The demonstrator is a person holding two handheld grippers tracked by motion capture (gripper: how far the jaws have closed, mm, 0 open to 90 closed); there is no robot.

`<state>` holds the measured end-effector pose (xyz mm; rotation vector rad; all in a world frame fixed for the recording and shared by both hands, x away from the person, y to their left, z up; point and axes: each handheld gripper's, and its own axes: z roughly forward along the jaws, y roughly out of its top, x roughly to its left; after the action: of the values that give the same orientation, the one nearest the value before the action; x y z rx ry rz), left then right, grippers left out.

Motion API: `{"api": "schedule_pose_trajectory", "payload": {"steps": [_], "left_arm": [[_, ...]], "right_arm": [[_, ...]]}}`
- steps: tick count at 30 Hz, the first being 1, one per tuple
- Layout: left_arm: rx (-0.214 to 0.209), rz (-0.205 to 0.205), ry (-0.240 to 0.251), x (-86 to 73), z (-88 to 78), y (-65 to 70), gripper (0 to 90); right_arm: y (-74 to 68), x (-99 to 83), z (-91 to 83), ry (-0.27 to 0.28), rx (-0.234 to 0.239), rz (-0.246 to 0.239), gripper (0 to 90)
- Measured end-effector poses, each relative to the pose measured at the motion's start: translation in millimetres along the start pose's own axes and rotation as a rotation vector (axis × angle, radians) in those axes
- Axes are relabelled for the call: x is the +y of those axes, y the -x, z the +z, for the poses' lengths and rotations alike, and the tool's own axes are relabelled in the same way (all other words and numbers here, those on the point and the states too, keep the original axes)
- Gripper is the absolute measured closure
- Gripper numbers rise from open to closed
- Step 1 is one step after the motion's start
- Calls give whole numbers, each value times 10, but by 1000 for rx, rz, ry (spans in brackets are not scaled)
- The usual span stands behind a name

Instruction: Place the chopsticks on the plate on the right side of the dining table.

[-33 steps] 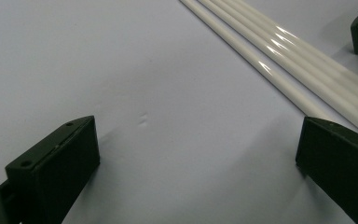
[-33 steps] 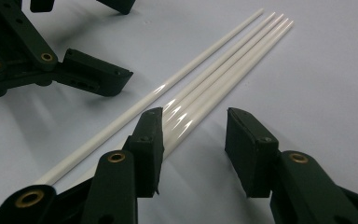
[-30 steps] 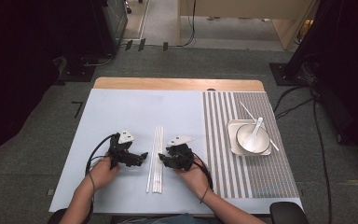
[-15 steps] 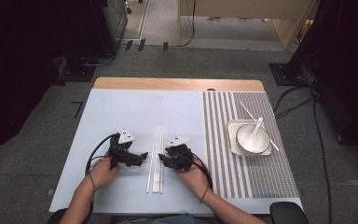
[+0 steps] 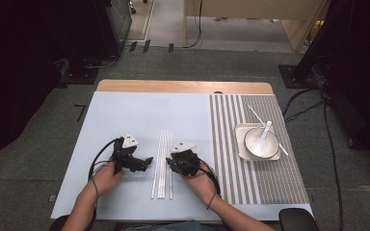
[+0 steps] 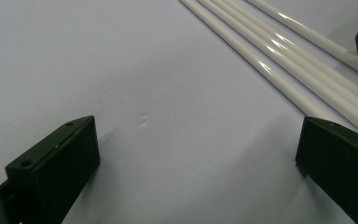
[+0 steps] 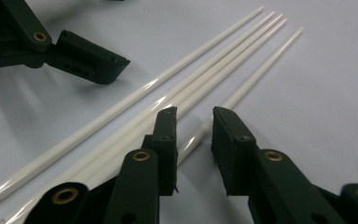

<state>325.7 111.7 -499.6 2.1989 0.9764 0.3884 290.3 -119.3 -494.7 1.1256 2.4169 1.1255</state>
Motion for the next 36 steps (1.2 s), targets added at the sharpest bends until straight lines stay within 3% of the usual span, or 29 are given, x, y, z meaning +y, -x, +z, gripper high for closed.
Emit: {"api": "schedule_pose_trajectory", "payload": {"steps": [18, 36], "left_arm": [[0, -1, 1, 0, 1, 0, 0], [0, -1, 1, 0, 0, 1, 0]], "right_arm": [[66, 6, -44, -12, -15, -1, 804], [191, 4, -77, -21, -33, 28, 825]]}}
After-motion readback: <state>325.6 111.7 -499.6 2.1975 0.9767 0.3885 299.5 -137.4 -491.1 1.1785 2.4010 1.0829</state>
